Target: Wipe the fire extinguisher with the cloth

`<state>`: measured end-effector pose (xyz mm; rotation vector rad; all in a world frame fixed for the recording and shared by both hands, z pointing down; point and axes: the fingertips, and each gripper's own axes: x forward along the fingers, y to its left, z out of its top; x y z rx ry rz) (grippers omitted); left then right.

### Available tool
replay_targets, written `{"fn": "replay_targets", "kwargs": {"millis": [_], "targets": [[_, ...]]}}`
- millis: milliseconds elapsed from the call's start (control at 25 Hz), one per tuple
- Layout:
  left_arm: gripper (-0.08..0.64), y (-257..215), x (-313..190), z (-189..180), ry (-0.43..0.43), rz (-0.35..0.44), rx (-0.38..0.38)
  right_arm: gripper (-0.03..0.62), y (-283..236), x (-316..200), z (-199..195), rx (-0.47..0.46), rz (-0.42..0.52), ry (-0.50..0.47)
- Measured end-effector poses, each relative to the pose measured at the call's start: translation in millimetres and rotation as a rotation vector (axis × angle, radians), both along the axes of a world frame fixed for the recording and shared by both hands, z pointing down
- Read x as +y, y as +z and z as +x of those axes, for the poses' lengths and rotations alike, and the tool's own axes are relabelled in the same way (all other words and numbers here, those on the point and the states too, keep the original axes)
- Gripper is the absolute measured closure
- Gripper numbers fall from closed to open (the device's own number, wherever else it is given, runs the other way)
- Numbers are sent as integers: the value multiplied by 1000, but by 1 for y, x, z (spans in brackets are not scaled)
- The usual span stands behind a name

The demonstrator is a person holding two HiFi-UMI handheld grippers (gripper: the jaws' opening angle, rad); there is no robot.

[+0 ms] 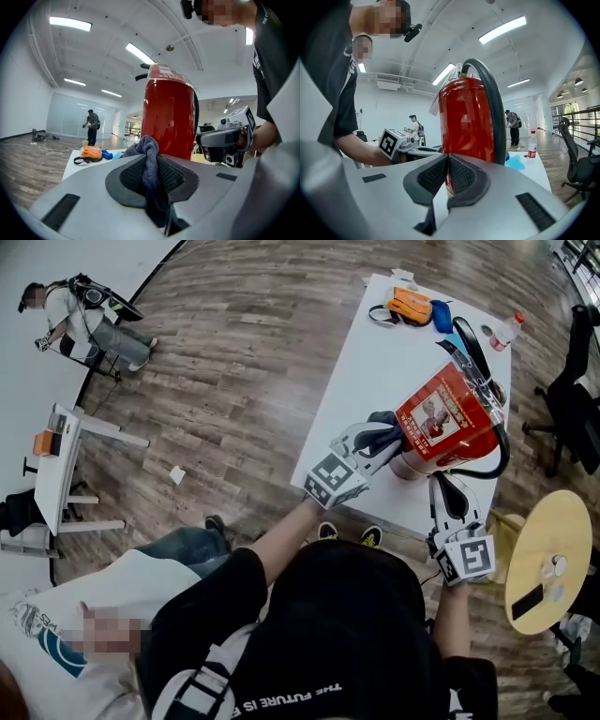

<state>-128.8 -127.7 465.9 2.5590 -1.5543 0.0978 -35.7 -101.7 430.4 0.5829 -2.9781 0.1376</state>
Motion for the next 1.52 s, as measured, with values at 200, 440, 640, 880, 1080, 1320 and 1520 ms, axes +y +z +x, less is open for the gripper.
{"fn": "replay_targets", "kwargs": {"millis": [200,440,640,880,1080,1320,1520], "targets": [[489,31,5,4,4,-67,0,574,4,3,3,14,-6,2],[489,58,9,7,9,-109,-2,574,5,6,5,27,-5,1],[489,106,19,18,50,-221,-44,572,7,14,6,49,0,-4],[489,147,32,35,98,-306,-44,574,7,18,10,74,14,1],[489,130,32,41,103,-270,-8,572,9,19,16,77,11,20],[489,60,28,34,75,-129,10,574,12,22,12,61,5,11],[489,-7,28,34,71,-13,-4,572,7,29,1,52,5,-12]]}}
